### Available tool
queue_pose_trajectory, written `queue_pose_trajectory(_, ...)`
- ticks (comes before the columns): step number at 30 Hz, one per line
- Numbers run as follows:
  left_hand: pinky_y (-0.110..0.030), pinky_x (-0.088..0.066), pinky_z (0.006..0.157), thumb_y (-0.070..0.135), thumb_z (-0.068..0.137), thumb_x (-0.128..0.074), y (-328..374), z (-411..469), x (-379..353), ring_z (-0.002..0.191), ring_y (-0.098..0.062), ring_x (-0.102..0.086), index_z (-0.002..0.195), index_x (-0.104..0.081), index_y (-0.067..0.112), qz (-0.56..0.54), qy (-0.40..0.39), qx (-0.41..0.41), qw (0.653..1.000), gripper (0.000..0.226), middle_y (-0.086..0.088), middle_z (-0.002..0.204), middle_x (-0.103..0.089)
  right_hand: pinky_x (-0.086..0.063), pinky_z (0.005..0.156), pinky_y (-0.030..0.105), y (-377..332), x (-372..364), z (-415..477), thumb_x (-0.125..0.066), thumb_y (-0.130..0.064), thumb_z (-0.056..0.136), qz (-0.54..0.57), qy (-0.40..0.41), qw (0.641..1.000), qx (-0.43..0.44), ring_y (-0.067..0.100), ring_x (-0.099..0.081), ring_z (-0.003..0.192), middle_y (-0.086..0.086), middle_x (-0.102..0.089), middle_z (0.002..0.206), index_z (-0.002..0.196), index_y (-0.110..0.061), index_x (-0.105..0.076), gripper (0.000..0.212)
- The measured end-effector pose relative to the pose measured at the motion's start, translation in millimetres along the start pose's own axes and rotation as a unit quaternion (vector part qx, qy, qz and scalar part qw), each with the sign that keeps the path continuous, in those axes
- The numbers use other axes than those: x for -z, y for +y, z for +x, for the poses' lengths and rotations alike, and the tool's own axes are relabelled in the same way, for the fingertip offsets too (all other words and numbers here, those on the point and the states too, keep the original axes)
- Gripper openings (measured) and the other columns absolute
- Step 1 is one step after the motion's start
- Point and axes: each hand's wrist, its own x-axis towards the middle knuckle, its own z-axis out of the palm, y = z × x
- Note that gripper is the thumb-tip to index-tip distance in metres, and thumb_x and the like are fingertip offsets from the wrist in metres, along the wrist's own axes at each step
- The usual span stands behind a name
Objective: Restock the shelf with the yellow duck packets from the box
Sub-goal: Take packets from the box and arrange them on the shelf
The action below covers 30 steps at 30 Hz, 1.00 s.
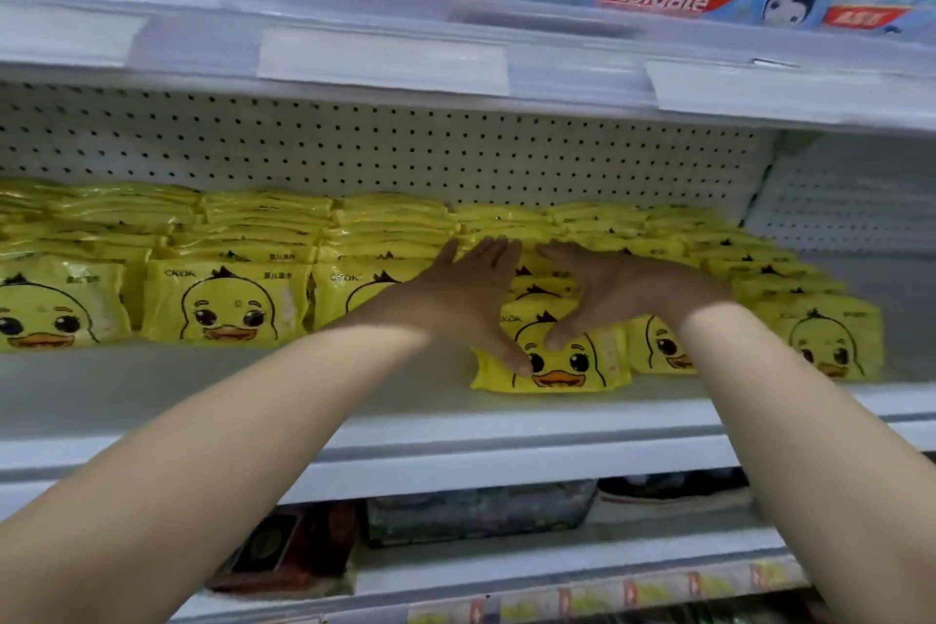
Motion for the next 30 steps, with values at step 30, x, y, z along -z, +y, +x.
queue_pose_trajectory(30, -0.049, 0.004, 0.121, 0.067, 0.042, -0.085, 12, 29, 0, 0.15, -0.021, 0.009, 0.153, 0.016, 0.019, 0.096, -0.03, 0.138, 0.985, 0.158, -0.008, 0.163, 0.012, 0.001, 0.123, 0.049, 23, -14, 39, -0.087, -0.067, 0.049, -0.139, 0.079, 0.981, 0.109, 0.022, 0.019, 0.151, 0.005, 0.023, 0.163, 0.155, -0.021, 0.021, 0.158)
